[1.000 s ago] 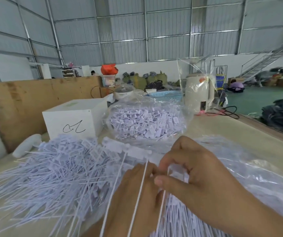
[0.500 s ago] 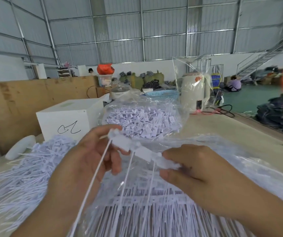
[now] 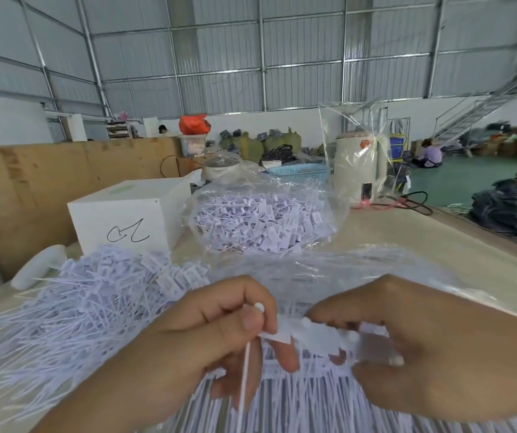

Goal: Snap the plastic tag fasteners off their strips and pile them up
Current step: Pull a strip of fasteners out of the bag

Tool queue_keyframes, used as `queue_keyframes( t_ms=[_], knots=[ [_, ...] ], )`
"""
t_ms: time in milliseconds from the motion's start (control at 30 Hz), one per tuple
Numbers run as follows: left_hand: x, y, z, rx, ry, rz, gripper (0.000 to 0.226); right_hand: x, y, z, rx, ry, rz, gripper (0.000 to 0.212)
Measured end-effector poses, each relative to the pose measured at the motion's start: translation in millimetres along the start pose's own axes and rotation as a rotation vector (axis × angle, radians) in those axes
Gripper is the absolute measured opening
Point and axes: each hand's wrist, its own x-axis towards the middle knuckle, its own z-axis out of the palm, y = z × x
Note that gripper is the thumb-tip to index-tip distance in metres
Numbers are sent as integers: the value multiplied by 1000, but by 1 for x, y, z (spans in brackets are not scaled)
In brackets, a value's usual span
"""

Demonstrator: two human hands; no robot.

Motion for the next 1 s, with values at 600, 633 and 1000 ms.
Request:
queue_keyframes(
  t_ms=[600,633,1000],
  knots=[
    [20,-21,39,-17,654,68,35,23,8,20,449,742,55,37],
    [20,-20,39,-7,633,70,34,19,9,19,518,638,15,32],
    [8,-15,28,65,155,4,35,22,1,35,708,128,-180,20]
  ],
)
